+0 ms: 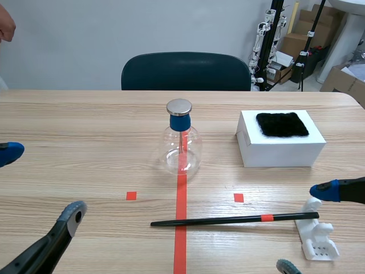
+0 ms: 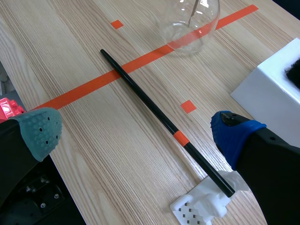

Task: Do the electroscope experiment. pick up the black charging rod

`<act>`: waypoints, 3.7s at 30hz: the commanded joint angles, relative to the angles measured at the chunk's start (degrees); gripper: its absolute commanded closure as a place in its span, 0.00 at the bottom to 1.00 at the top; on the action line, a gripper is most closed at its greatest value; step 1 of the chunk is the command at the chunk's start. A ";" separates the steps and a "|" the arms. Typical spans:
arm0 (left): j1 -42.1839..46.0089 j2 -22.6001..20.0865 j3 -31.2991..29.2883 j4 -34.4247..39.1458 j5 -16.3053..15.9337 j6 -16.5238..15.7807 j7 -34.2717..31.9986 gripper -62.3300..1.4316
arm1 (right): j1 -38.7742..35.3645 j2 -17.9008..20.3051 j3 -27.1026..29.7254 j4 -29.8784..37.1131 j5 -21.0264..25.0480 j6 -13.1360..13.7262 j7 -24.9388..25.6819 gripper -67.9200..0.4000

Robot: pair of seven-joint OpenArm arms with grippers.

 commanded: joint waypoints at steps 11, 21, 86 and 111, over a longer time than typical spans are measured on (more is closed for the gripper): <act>0.46 0.15 -0.28 0.94 -0.57 0.11 -0.83 0.00 | -0.22 -0.02 0.04 0.37 0.57 0.00 -2.19 0.01; 0.46 0.15 -0.28 0.94 -0.57 0.09 -0.85 0.00 | -0.09 -0.02 0.07 0.37 0.42 -0.02 -2.99 0.01; -24.85 0.13 0.55 -31.28 4.28 -10.60 -16.48 0.00 | 29.18 9.01 -13.53 0.37 -14.73 14.80 -36.20 0.01; -40.92 0.13 4.92 -61.68 17.77 -13.07 -47.84 0.00 | 67.98 4.68 -57.46 -11.65 2.36 14.80 -67.71 0.01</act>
